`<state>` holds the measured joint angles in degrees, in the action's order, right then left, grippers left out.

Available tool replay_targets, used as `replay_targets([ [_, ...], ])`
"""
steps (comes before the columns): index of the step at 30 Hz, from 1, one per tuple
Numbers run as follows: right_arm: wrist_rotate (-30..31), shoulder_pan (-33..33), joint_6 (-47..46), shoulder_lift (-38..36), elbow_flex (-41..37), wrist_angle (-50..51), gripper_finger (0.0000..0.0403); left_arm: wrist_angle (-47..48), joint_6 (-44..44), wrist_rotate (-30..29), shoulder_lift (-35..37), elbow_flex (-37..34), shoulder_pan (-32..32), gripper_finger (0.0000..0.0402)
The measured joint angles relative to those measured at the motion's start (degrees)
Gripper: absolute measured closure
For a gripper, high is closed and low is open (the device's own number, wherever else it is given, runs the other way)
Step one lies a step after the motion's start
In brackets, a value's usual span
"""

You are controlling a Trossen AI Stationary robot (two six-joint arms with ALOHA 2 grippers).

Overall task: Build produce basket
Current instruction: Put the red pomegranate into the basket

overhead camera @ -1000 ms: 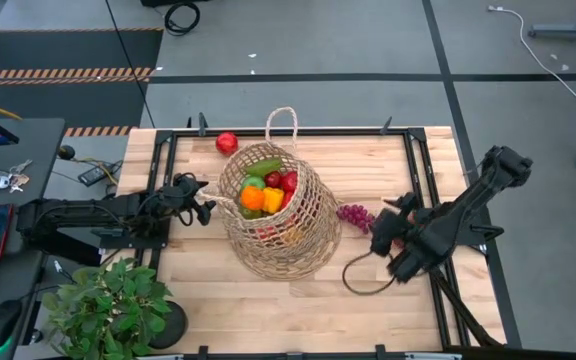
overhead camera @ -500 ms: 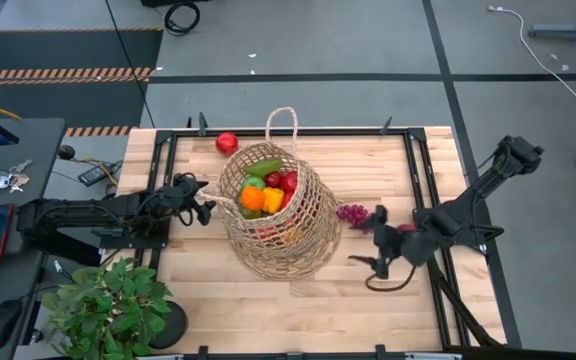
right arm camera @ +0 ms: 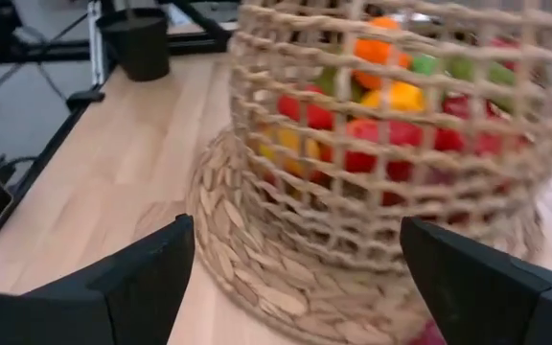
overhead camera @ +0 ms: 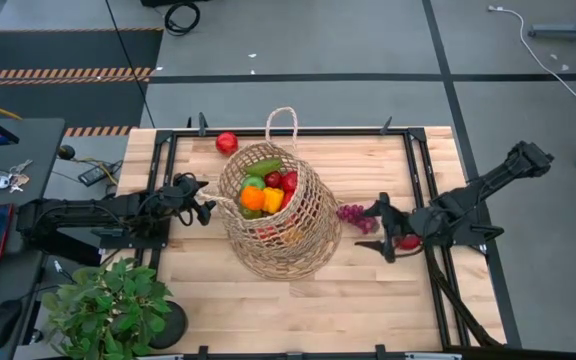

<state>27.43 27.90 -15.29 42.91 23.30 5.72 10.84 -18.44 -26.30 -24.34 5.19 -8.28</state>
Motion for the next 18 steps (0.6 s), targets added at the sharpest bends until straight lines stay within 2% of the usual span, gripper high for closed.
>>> replay_targets([
  [4,3.0,0.5,-3.1,-5.9,-1.4,3.1,0.0031,0.0,0.0,0.0,0.0,0.0,0.0,0.0044],
  [10,3.2,1.7,-2.7,-11.8,-5.0,3.5,0.0031,0.0,0.0,0.0,0.0,0.0,0.0,0.0044],
  [14,4.6,1.8,-4.6,-14.3,-7.3,3.5,0.0031,0.0,0.0,0.0,0.0,0.0,0.0,0.0044],
  [18,6.8,1.7,-7.4,-14.0,-6.4,3.4,0.0031,0.0,0.0,0.0,0.0,0.0,0.0,0.0044],
])
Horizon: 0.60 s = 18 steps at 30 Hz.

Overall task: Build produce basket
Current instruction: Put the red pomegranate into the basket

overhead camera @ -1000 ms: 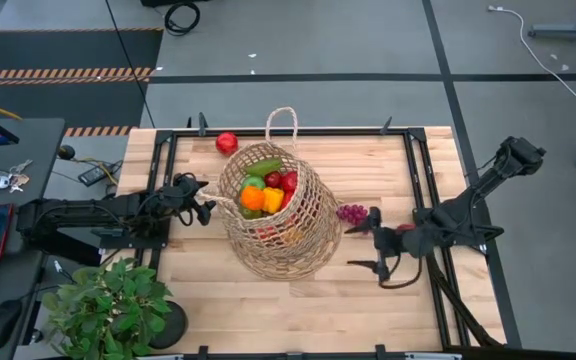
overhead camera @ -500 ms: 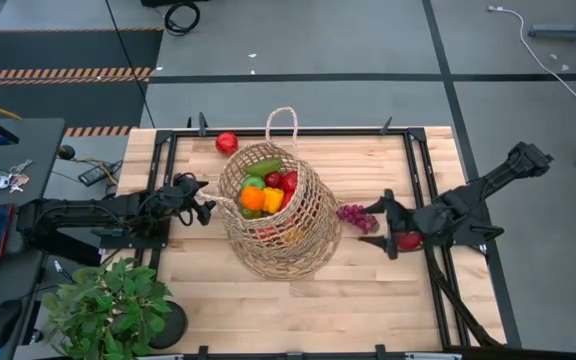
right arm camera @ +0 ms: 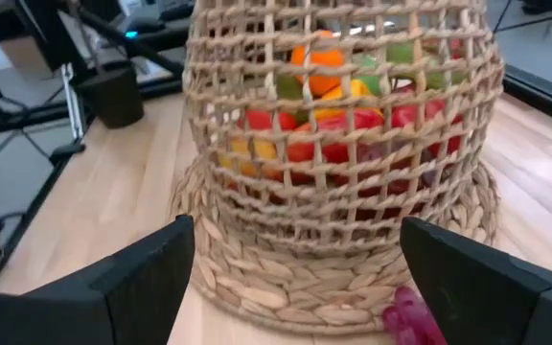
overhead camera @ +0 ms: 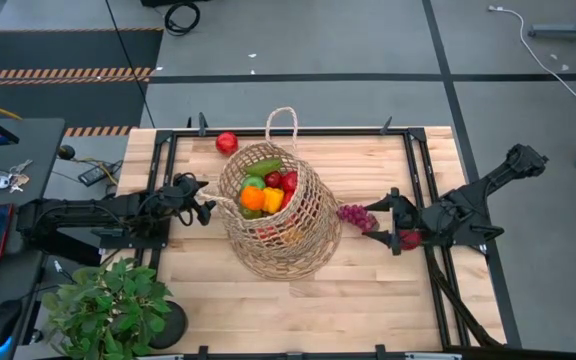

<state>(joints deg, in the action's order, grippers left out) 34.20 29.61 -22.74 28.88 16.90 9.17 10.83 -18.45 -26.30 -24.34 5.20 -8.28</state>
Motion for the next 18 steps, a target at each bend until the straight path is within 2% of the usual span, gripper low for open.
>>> replay_targets([
  [5,3.7,0.4,-2.6,5.9,5.4,3.0,0.0031,0.0,0.0,0.0,0.0,0.0,0.0,0.0044],
  [9,8.5,0.1,-4.8,14.7,11.1,11.4,0.0031,0.0,0.0,0.0,0.0,0.0,0.0,0.0044],
  [11,8.9,-0.7,-6.0,19.8,13.7,16.3,0.0031,0.0,0.0,0.0,0.0,0.0,0.0,0.0044],
  [14,5.6,-2.6,-9.2,27.6,20.0,26.1,0.0031,0.0,0.0,0.0,0.0,0.0,0.0,0.0044],
  [18,-0.8,-4.6,-11.6,38.5,30.4,45.4,0.0031,0.0,0.0,0.0,0.0,0.0,0.0,0.0044],
])
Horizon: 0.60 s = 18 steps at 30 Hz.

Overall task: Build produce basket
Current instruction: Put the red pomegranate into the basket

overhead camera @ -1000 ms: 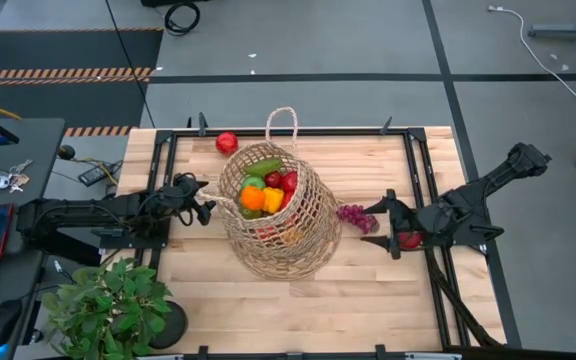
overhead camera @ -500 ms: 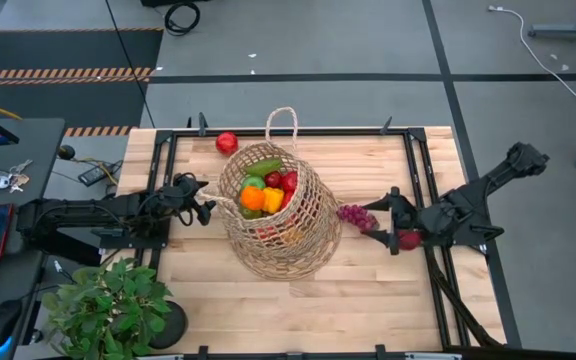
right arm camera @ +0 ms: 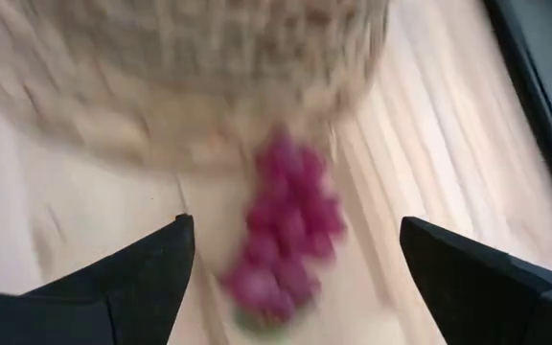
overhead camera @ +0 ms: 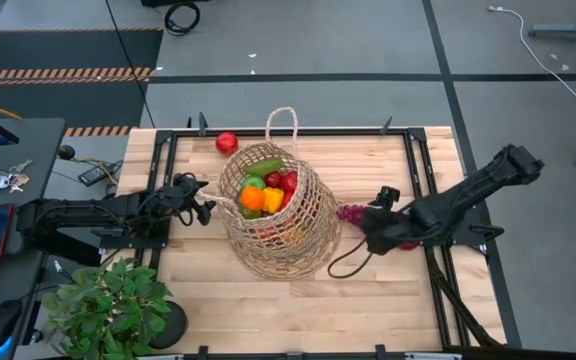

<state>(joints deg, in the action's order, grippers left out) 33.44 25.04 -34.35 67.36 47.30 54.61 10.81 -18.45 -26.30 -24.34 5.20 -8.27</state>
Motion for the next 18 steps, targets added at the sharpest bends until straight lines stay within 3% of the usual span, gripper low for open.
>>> replay_targets([
  [4,-7.3,-0.8,3.1,9.3,6.3,13.6,0.0031,0.0,0.0,0.0,0.0,0.0,0.0,0.0044],
  [11,-23.3,-0.9,10.7,20.0,7.8,25.3,0.0031,0.0,0.0,0.0,0.0,0.0,0.0,0.0044],
  [15,-28.8,-0.9,8.6,24.6,7.8,34.9,0.0031,0.0,0.0,0.0,0.0,0.0,0.0,0.0044],
  [18,-31.4,-0.7,6.5,26.6,7.7,34.9,0.0031,0.0,0.0,0.0,0.0,0.0,0.0,0.0044],
])
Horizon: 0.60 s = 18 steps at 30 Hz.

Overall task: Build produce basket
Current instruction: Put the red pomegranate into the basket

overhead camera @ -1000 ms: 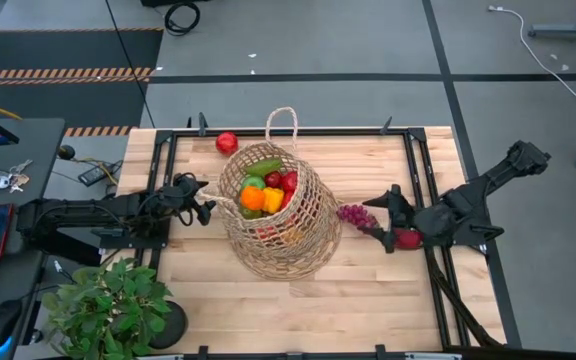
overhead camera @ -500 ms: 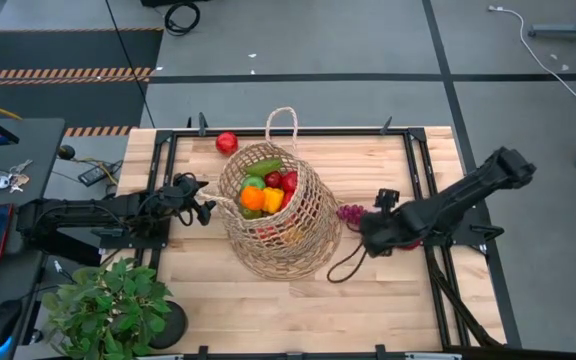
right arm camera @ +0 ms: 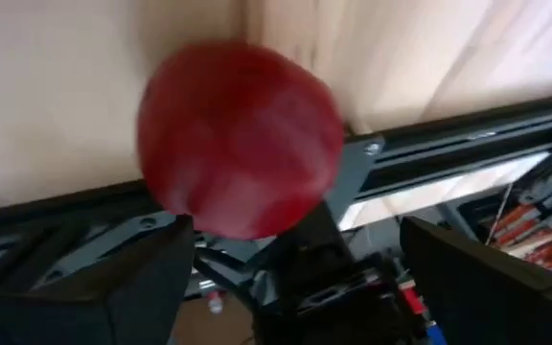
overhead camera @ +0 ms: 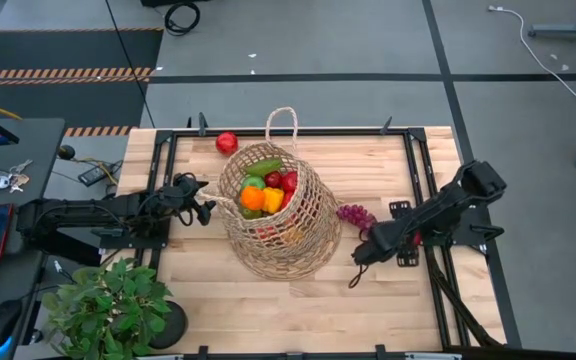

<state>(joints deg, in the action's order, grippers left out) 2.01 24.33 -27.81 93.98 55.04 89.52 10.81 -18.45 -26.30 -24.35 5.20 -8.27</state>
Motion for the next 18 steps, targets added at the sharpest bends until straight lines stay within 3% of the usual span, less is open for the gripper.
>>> replay_targets([
  [18,1.3,4.9,10.6,2.5,-6.1,-8.3,0.0031,0.0,0.0,0.0,0.0,0.0,0.0,0.0044],
])
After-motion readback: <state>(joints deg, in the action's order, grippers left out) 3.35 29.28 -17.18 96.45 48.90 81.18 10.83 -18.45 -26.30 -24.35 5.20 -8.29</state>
